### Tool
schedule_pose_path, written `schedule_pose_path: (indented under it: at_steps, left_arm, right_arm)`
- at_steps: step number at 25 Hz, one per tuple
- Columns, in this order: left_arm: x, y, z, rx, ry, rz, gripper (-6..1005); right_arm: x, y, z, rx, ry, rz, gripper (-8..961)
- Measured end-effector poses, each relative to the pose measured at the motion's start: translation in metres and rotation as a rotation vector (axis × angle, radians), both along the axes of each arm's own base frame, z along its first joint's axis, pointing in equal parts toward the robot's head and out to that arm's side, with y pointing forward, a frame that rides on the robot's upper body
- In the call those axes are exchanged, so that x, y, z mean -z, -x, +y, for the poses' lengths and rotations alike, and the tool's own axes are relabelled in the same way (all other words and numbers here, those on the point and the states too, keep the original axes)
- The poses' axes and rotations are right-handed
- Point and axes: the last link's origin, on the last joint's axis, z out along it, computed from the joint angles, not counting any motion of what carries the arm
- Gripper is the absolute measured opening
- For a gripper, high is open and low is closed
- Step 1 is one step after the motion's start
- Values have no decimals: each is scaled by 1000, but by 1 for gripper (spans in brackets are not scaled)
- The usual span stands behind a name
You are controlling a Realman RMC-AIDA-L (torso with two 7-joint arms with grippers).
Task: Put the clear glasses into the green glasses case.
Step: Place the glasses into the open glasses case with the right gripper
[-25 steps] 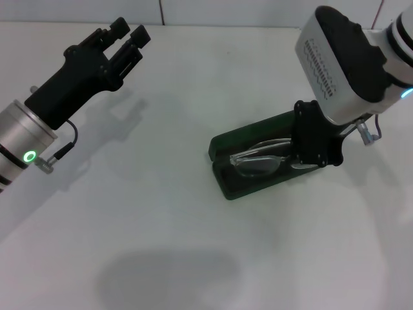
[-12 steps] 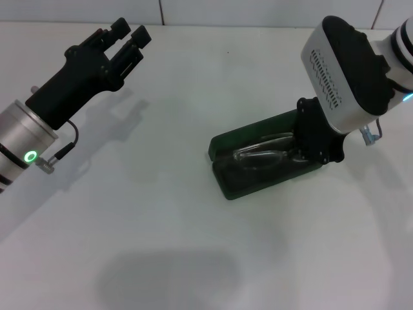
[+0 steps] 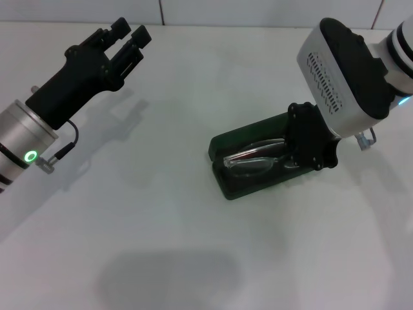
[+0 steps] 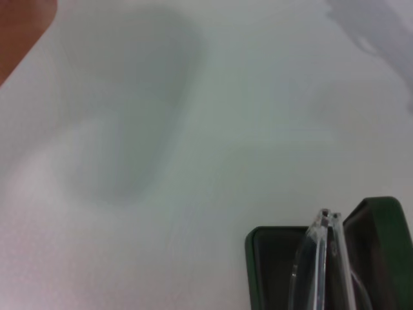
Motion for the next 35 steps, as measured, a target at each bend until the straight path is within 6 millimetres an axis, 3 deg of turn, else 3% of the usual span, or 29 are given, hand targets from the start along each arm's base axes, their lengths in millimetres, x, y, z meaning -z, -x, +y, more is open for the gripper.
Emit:
schedule_pose_path:
  at_steps: [8,13,17,24,29,35]
  left_arm:
    - [-2,1,1,-1,0,1,509]
    - [-2,1,0,0,1,2,509]
    - [-2,2,0,-2,3,3,509]
    - [-1,1,0,3,8,6,509]
    - [-1,1,0,4,11,6,509]
    - [0,0,-1,4,12,3,509]
  right_arm:
    - [-1,3,-5,17,21,16,51]
    - [-27,6,-9,142,48,165,51]
    - [-43,-9,-10,234,22,254,51]
    - [-23,-24,-12,162,-37,180,51]
    - [-7,-21,-12,79,-48,104,51]
    - [-4,-9,-6,8,-62,88,51]
